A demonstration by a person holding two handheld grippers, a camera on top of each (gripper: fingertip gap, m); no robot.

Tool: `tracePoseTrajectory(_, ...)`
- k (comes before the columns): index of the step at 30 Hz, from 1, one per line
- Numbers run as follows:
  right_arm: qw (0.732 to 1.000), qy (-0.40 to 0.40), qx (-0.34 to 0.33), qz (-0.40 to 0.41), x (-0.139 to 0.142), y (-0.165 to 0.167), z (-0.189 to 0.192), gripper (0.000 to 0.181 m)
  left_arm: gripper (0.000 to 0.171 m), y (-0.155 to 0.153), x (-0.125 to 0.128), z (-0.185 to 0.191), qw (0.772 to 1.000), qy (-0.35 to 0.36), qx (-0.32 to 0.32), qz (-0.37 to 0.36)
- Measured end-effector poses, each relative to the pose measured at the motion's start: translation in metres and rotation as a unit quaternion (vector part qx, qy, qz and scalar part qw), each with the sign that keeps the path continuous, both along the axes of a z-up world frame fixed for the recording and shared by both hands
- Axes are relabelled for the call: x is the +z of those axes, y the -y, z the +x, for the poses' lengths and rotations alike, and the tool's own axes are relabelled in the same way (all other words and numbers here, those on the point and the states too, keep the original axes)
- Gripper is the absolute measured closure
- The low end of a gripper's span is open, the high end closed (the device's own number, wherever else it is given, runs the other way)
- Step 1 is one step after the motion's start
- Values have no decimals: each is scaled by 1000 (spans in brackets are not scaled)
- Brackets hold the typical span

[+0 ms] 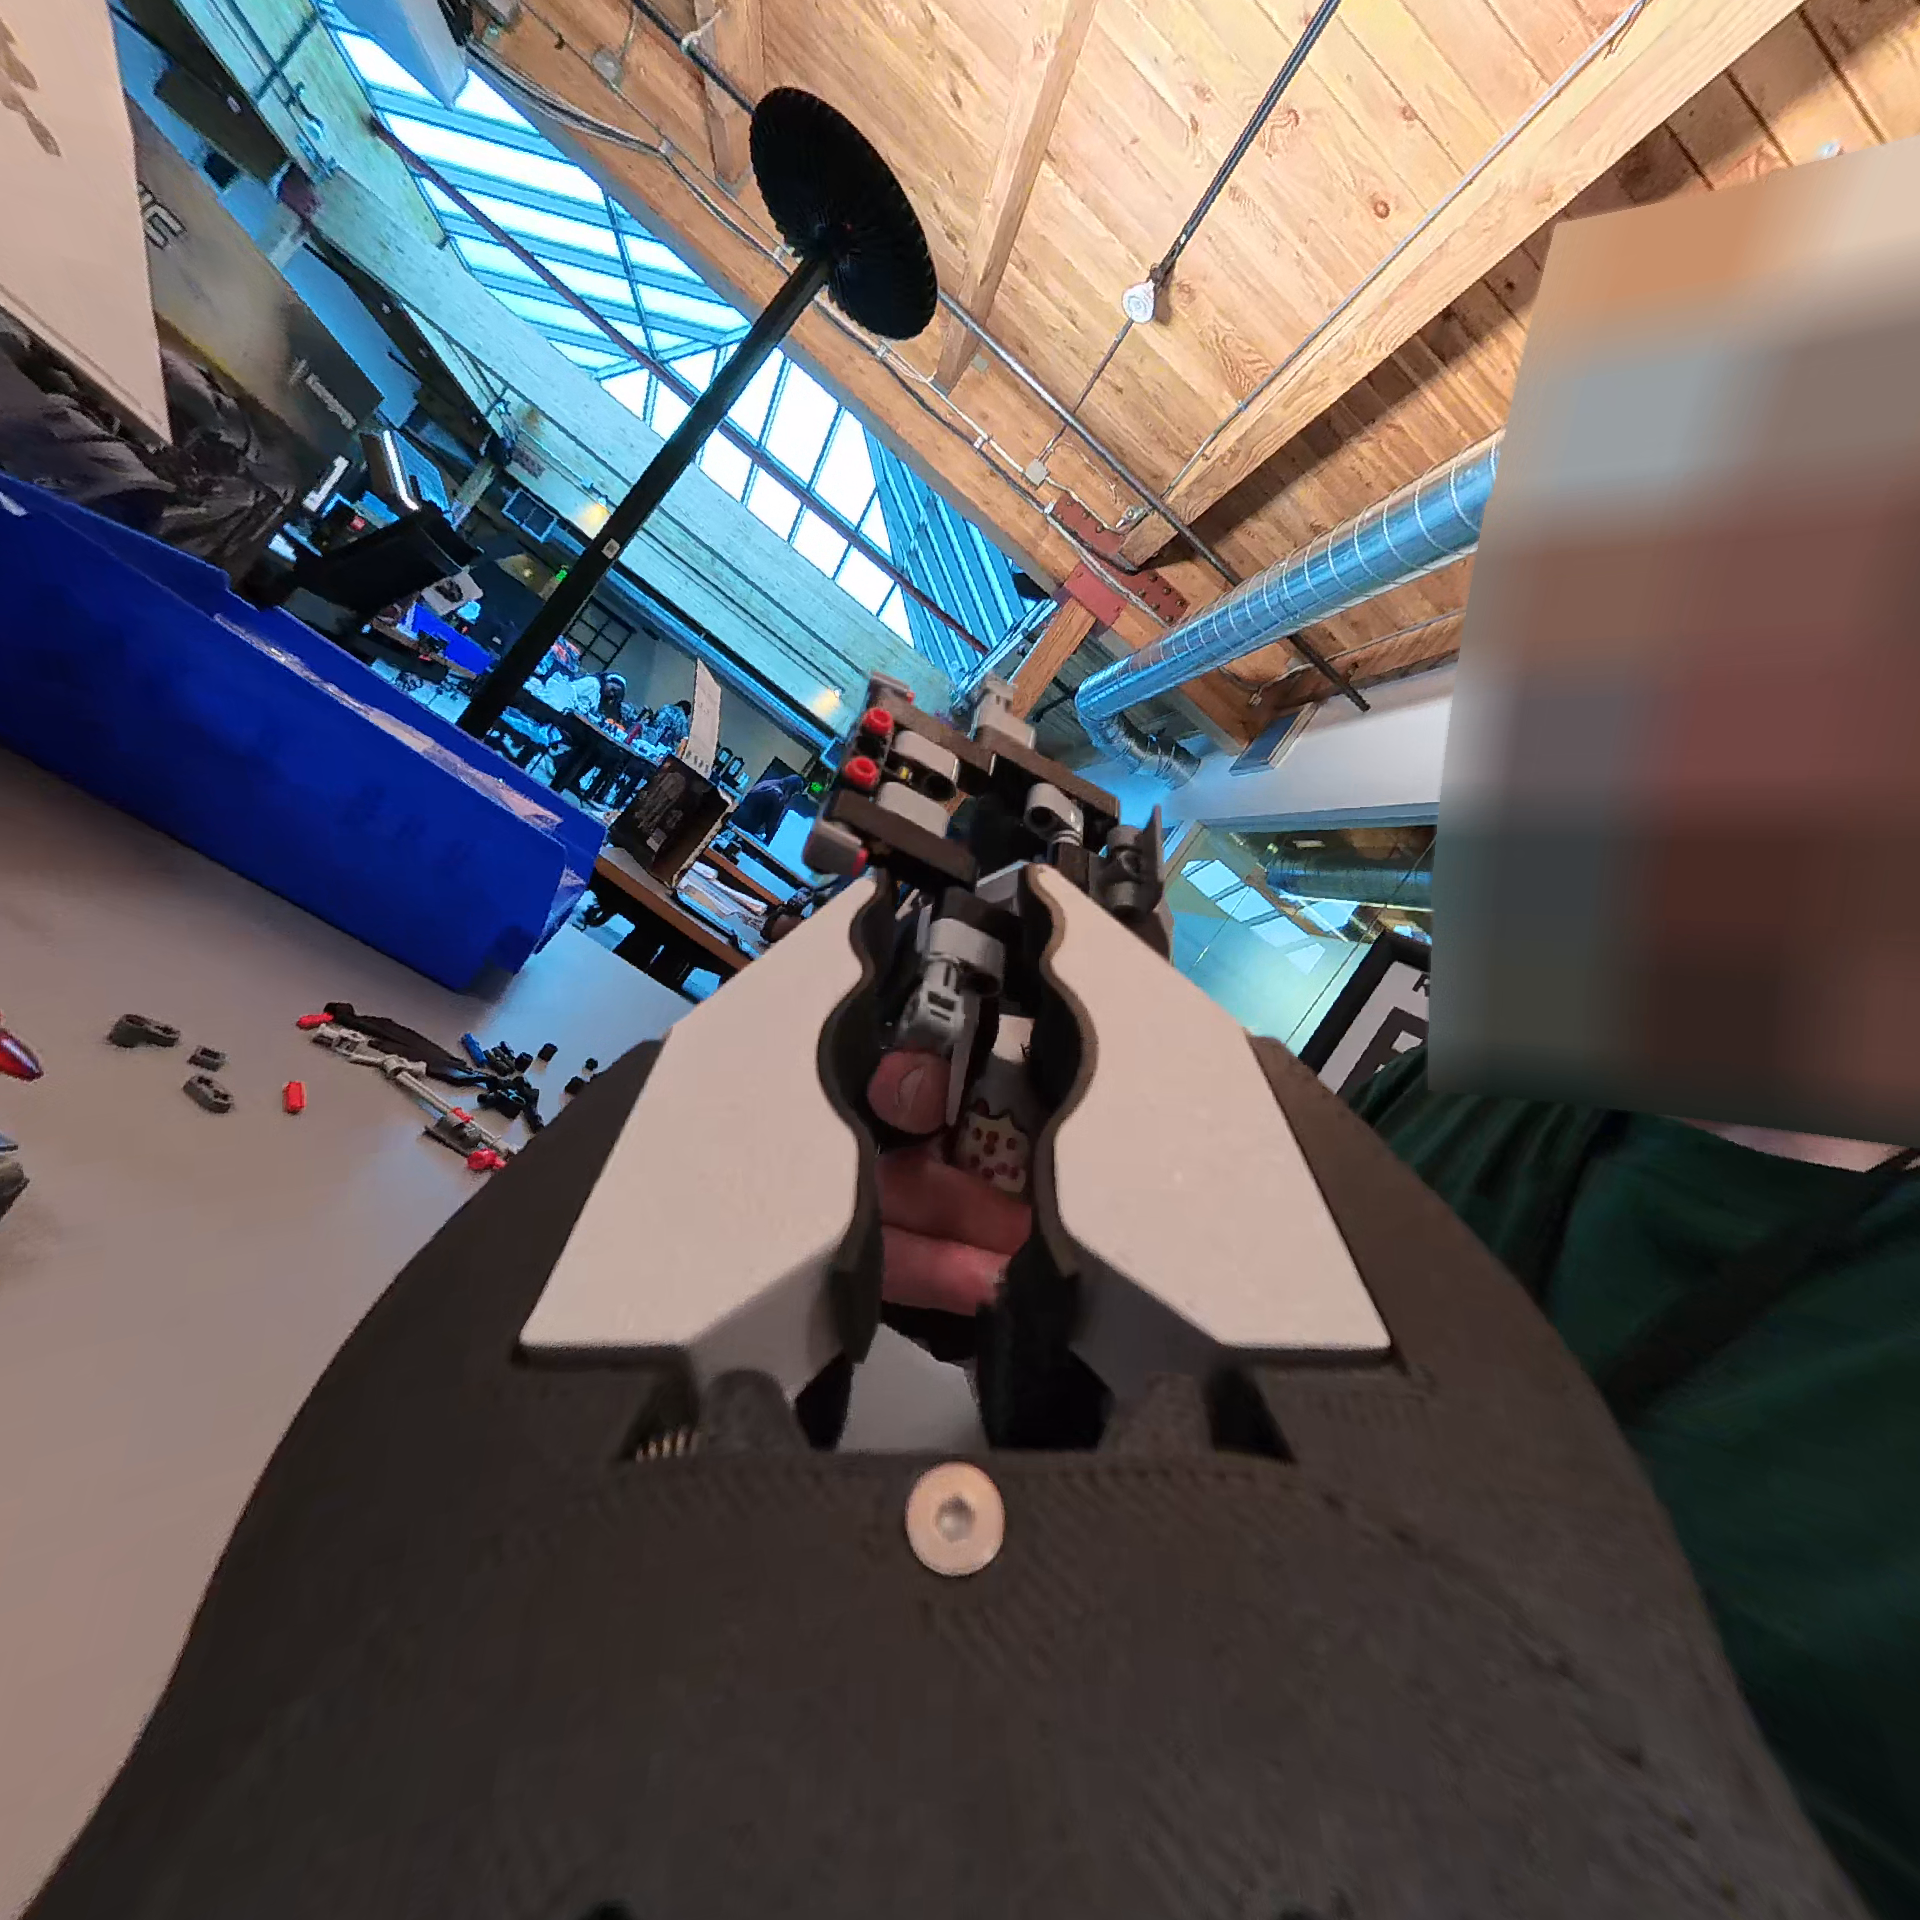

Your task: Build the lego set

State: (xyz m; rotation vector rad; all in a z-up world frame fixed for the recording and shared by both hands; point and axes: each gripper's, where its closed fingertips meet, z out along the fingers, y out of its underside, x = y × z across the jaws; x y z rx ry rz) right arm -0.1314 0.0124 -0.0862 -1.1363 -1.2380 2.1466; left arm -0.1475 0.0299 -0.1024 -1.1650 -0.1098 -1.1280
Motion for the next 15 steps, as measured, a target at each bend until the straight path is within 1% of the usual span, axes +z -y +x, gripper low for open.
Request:
tracePoseTrajectory(5,1000,1,-6,10,-1,1,-1,164,158,2,0,-3,1000,5,2,9)
tracePoseTrajectory(15,1000,9,-21,4,-5,-5,-4,165,164,2,4,-7,1000,-19,20,14)
